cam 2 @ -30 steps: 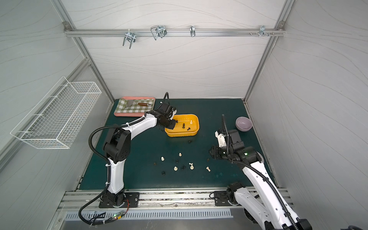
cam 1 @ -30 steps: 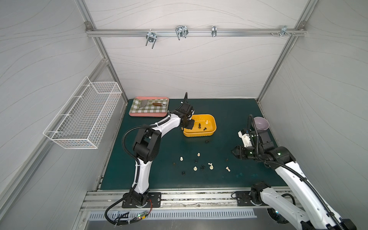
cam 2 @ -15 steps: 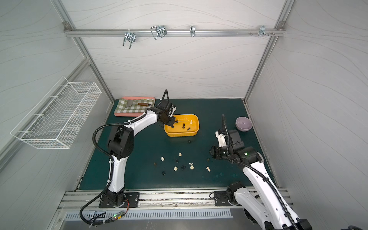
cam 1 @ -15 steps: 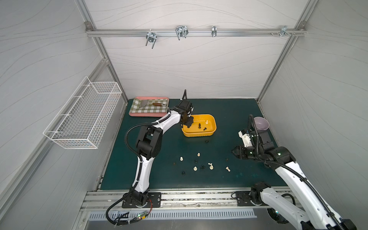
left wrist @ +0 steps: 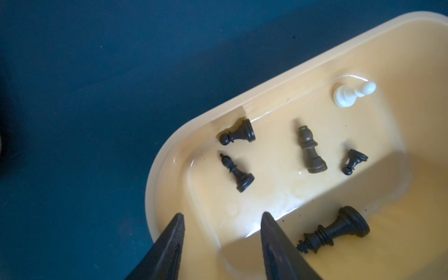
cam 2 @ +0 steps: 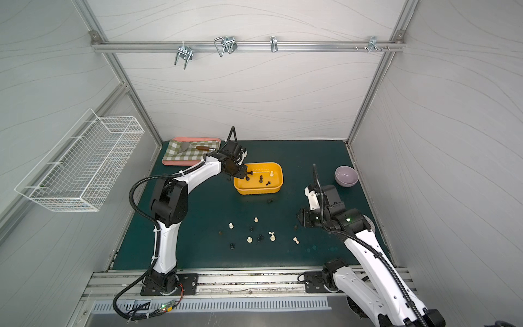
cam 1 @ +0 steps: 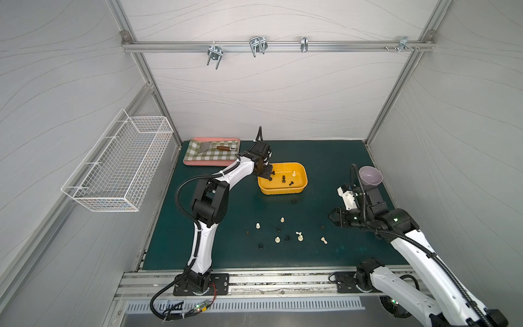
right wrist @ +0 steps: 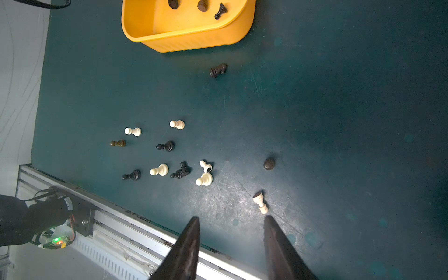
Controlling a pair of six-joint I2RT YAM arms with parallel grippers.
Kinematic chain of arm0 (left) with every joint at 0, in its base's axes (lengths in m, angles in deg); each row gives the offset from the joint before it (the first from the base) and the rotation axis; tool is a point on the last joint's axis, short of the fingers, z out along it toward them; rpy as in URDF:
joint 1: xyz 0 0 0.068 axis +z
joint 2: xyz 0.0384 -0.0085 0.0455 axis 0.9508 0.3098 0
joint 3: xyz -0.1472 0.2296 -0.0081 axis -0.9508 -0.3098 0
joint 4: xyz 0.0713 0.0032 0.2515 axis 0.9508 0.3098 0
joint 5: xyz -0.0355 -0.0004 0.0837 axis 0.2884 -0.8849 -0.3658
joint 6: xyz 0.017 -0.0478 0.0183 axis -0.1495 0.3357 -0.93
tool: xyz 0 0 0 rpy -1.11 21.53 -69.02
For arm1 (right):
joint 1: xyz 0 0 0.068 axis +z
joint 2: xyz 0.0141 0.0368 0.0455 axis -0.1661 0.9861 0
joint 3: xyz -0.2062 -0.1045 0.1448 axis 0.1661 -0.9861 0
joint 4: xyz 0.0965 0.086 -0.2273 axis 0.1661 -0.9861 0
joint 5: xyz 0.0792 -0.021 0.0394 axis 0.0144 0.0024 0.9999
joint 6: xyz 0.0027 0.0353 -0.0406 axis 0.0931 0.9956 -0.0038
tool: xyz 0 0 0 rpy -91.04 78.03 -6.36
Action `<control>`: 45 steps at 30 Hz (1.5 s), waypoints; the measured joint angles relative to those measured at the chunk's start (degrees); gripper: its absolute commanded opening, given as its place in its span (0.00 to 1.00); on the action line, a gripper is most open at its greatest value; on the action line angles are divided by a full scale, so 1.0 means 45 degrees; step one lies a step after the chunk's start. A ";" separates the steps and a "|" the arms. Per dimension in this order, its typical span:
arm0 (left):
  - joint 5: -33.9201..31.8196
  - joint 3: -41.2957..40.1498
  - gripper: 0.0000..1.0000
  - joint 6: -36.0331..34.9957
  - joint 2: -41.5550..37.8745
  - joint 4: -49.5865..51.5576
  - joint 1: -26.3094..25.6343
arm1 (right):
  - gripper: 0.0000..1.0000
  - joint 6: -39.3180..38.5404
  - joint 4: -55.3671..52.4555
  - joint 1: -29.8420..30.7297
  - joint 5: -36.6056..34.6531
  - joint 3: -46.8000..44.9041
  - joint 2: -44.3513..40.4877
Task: Put the chess pieces into the storage box
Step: Place the chess piece in the storage box, then pick up the chess piece at the center of the board.
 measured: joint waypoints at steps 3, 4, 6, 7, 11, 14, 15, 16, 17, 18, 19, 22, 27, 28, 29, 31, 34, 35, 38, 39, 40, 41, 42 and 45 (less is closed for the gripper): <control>0.0044 -0.0403 0.54 0.0000 -0.0495 -0.0097 0.0015 | 0.45 0.0005 0.0000 0.0078 -0.0083 0.0000 0.0000; 0.0044 -0.0617 0.54 0.0000 -0.0729 -0.0194 0.0015 | 0.45 0.0010 0.0000 0.0097 -0.0112 0.0000 0.0000; 0.0058 -0.1107 0.54 0.0000 -0.1248 -0.0291 0.0034 | 0.45 0.0010 0.0000 0.0136 -0.0151 0.0000 0.0000; 0.0068 -0.1360 0.55 0.0024 -0.1540 -0.0306 0.0049 | 0.45 0.0010 -0.0005 0.0165 -0.0175 0.0000 0.0000; 0.0199 -0.2540 0.55 0.0248 -0.2735 -0.0602 0.0121 | 0.45 0.0015 -0.0010 0.0311 -0.0209 0.0000 0.0015; 0.0447 -0.3764 0.55 0.0602 -0.3750 -0.1030 0.0160 | 0.45 0.0024 -0.0019 0.0554 -0.0335 0.0000 0.0112; 0.0534 -0.4211 0.56 0.0738 -0.4080 -0.1166 0.0165 | 0.45 0.0039 -0.0019 0.0646 -0.0389 0.0000 0.0170; 0.0627 -0.4677 0.56 0.0903 -0.4439 -0.1263 0.0170 | 0.45 0.0073 -0.0024 0.0763 -0.0437 0.0000 0.0257; 0.0680 -0.5119 0.56 0.1015 -0.4760 -0.1336 0.0170 | 0.45 0.0102 -0.0029 0.0889 -0.0481 0.0000 0.0350; 0.0724 -0.5498 0.56 0.1151 -0.5042 -0.1428 0.0170 | 0.45 0.0117 -0.0029 0.1015 -0.0525 0.0000 0.0447; 0.0763 -0.5906 0.56 0.1273 -0.5348 -0.1481 0.0170 | 0.45 0.0141 -0.0034 0.1175 -0.0588 0.0000 0.0559; 0.0869 -0.6800 0.57 0.1656 -0.6096 -0.1656 0.0170 | 0.45 0.0238 -0.0039 0.1783 -0.0792 0.0000 0.0928; 0.1039 -0.8053 0.57 0.2380 -0.7184 -0.2069 0.0170 | 0.45 0.0529 0.0005 0.3011 -0.1156 0.0000 0.1598; 0.1088 -0.8310 0.57 0.2565 -0.7354 -0.2220 0.0170 | 0.45 0.0593 0.0034 0.3279 -0.1248 -0.0005 0.1739; 0.1146 -0.8578 0.57 0.2696 -0.7499 -0.2365 0.0170 | 0.45 0.0690 0.0097 0.3551 -0.1365 -0.0015 0.1880; 0.1282 -0.9083 0.58 0.2973 -0.7713 -0.2599 0.0160 | 0.45 0.0865 0.0267 0.4056 -0.1511 -0.0073 0.2181; 0.1433 -0.9622 0.58 0.3269 -0.7820 -0.2730 0.0087 | 0.45 0.1117 0.0520 0.4857 -0.1870 -0.0165 0.2754; 0.1443 -0.9743 0.58 0.3342 -0.7820 -0.2744 0.0053 | 0.45 0.1224 0.0641 0.5153 -0.2025 -0.0194 0.2977; 0.1452 -1.0049 0.59 0.3497 -0.7941 -0.2807 -0.0019 | 0.45 0.1467 0.0991 0.5882 -0.2293 -0.0267 0.3589; 0.1457 -1.0146 0.59 0.3531 -0.8034 -0.2832 -0.0058 | 0.45 0.1554 0.1107 0.6086 -0.2375 -0.0291 0.3784; 0.1462 -1.0253 0.59 0.3570 -0.8145 -0.2866 -0.0102 | 0.45 0.1622 0.1243 0.6305 -0.2453 -0.0321 0.3993; 0.1467 -1.0346 0.59 0.3585 -0.8272 -0.2875 -0.0155 | 0.45 0.1685 0.1379 0.6499 -0.2497 -0.0340 0.4206; 0.1472 -1.0423 0.59 0.3609 -0.8388 -0.2909 -0.0199 | 0.45 0.1763 0.1496 0.6674 -0.2540 -0.0350 0.4396; 0.1472 -1.0618 0.60 0.3696 -0.8675 -0.2997 -0.0398 | 0.43 0.1909 0.1933 0.7043 -0.2667 -0.0355 0.4983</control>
